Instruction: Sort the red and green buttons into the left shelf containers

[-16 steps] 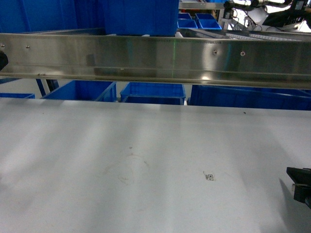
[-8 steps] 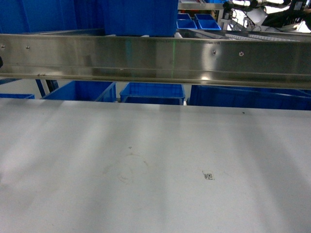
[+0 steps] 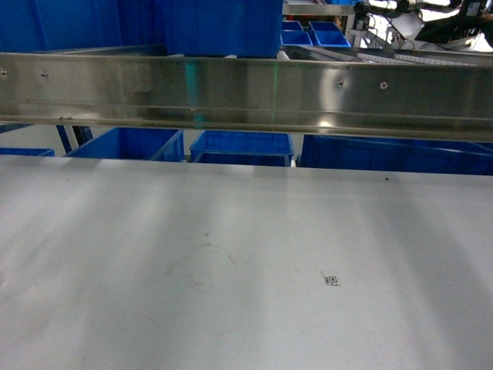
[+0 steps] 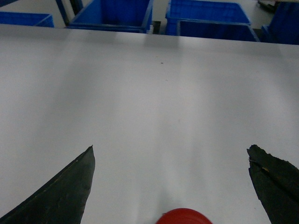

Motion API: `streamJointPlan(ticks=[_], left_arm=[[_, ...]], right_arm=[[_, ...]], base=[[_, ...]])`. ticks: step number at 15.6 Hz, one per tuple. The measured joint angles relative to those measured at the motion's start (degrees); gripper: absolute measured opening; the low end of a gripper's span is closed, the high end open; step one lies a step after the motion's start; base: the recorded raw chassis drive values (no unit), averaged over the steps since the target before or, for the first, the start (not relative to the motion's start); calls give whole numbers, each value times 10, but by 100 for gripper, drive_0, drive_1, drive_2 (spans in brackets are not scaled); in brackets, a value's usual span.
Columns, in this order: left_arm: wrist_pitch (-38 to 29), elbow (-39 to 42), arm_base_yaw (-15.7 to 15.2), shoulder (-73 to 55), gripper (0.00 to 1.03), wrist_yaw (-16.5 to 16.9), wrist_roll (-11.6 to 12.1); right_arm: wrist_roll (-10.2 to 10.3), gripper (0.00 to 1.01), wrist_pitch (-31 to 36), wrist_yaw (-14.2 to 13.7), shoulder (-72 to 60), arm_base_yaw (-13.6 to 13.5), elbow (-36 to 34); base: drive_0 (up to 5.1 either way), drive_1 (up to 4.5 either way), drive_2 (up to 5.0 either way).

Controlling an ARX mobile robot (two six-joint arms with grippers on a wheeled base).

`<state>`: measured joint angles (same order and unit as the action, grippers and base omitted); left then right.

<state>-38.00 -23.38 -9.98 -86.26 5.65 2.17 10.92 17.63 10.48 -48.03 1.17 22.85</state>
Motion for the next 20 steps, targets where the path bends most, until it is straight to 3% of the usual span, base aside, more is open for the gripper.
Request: streamJointPlan(ticks=[4, 7, 14, 20], left_arm=[[47, 27, 41, -5, 98, 11, -7], [13, 46, 50, -19, 98, -6, -7], [-70, 37, 0, -94, 98, -13, 13], [-95, 29, -10, -126, 96, -14, 30]], right_arm=[[0, 26, 0, 0, 0, 0, 0], [0, 26, 0, 0, 0, 0, 0], [0, 26, 0, 0, 0, 0, 0], [0, 25, 0, 0, 0, 0, 0]], base=[[0, 0, 0], [0, 0, 0], [0, 0, 0], [0, 0, 0]])
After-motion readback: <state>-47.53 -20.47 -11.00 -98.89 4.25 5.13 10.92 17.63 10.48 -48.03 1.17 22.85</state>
